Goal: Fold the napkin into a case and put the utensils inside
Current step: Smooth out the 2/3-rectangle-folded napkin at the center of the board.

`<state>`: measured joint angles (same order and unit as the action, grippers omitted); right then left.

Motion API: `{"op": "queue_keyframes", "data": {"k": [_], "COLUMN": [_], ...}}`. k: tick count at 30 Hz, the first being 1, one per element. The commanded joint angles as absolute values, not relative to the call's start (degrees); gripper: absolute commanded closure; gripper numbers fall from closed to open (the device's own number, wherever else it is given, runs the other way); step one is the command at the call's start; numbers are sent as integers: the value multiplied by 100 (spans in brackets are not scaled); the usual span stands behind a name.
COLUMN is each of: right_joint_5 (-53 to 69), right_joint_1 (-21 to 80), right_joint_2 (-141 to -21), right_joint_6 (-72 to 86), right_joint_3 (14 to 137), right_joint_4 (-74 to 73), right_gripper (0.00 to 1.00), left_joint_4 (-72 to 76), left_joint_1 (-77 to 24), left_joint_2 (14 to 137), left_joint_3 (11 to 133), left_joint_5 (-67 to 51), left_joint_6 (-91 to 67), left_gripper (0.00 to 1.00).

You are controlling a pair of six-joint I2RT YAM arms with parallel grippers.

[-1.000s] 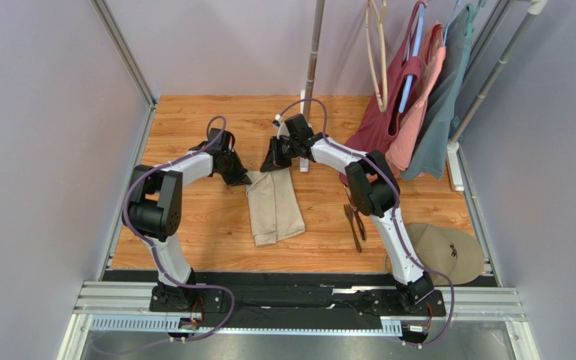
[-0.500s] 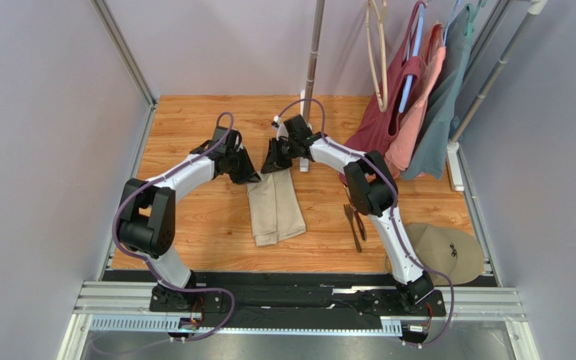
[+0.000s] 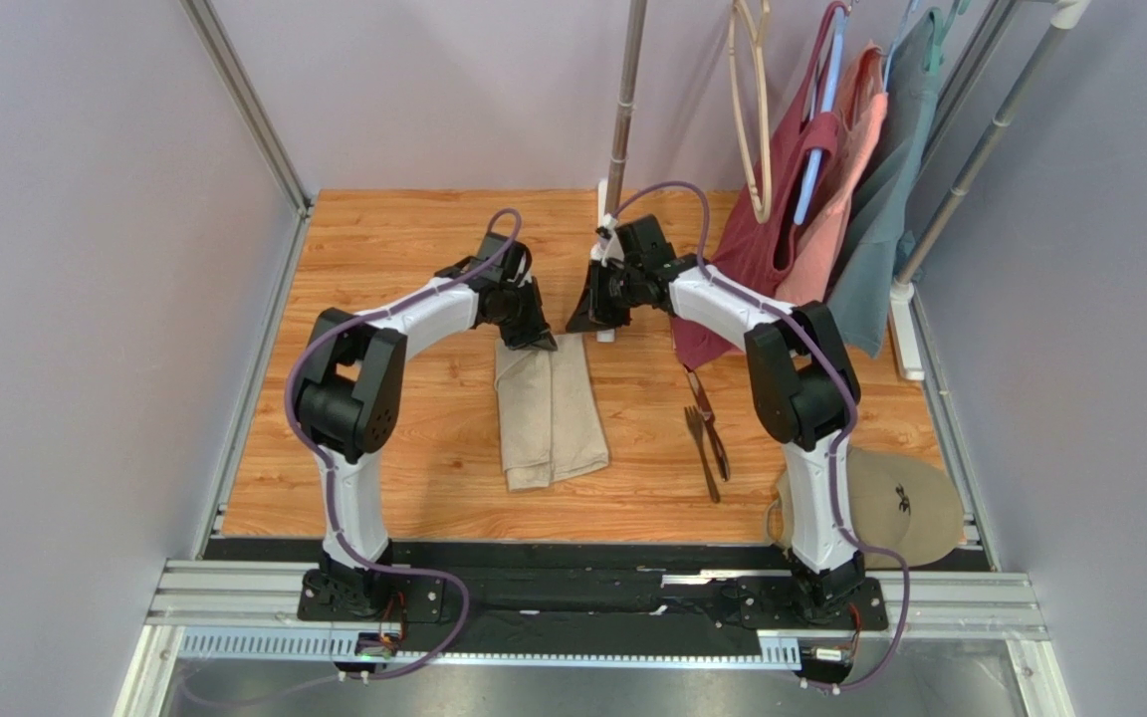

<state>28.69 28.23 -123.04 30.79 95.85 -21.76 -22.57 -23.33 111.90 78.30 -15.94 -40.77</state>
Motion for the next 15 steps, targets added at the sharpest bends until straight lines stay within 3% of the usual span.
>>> {"op": "queue_keyframes", "data": {"k": [1, 15], "right_joint_5": [2892, 2918], "right_joint_1": [2883, 2953], "right_joint_2": [-12094, -12384], "right_joint_6": [3304, 3419], "right_joint_3": [8974, 8455], "right_joint_4": [-1838, -1433], "right_gripper": [100, 100], "left_joint_4": [-2522, -3498], "left_joint_1": [-2505, -2628], "left_joint_2": [11487, 11918], "left_joint_3": [8340, 8938], "left_joint_5": [-1346, -9], "left_joint_6": [-4175, -3912], "left_gripper": [99, 100]}}
